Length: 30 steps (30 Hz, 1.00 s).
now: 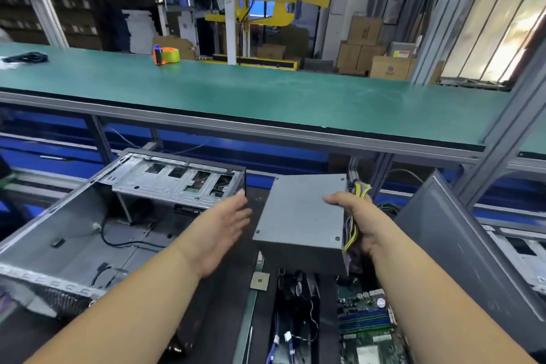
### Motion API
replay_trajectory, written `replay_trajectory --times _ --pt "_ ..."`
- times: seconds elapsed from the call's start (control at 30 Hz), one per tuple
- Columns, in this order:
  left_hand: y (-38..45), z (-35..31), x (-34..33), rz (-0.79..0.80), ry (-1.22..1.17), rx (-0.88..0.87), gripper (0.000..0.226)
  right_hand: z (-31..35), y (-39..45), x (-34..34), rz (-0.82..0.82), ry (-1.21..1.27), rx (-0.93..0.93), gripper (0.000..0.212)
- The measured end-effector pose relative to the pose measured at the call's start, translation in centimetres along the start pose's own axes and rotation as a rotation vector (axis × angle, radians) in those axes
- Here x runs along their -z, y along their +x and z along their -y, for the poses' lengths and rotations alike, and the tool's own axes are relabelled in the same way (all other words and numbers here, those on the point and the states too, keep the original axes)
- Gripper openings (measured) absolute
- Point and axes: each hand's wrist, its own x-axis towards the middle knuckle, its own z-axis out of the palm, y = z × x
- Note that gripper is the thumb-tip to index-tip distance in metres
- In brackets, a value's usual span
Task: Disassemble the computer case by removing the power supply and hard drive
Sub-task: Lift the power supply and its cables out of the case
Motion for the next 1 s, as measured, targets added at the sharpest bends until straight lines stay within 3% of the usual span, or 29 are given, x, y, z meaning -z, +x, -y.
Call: replay_trajectory --times 0.1,0.23,0.4,0.6,1.0 --pt "-0.4 0.1 1.5 -0.034 0.127 -0.138 0.064 -0.3 1.7 0.4 -0.193 -0.076 0.047 0.134" --pt "-0.4 1.6 3.0 -0.132 0.342 -0.247 0.021 -0.8 3.6 0.3 -0.345 -0.360 0.055 0.114" --pt "0.1 3.1 4.2 -0.231 0.696 -0.385 0.027 -1.3 5.8 -0.4 -0.394 -0.645 0.051 0.113" --pt "1.3 3.9 5.4 -0.214 1.051 -0.425 0.035 -2.3 8.3 -1.9 -0.397 -0.812 0.093 0.102" --pt "4.6 4.4 4.2 -0.121 1.388 -0.543 0.040 -4.7 12.1 -4.7 -0.354 -0.992 0.045 0.101"
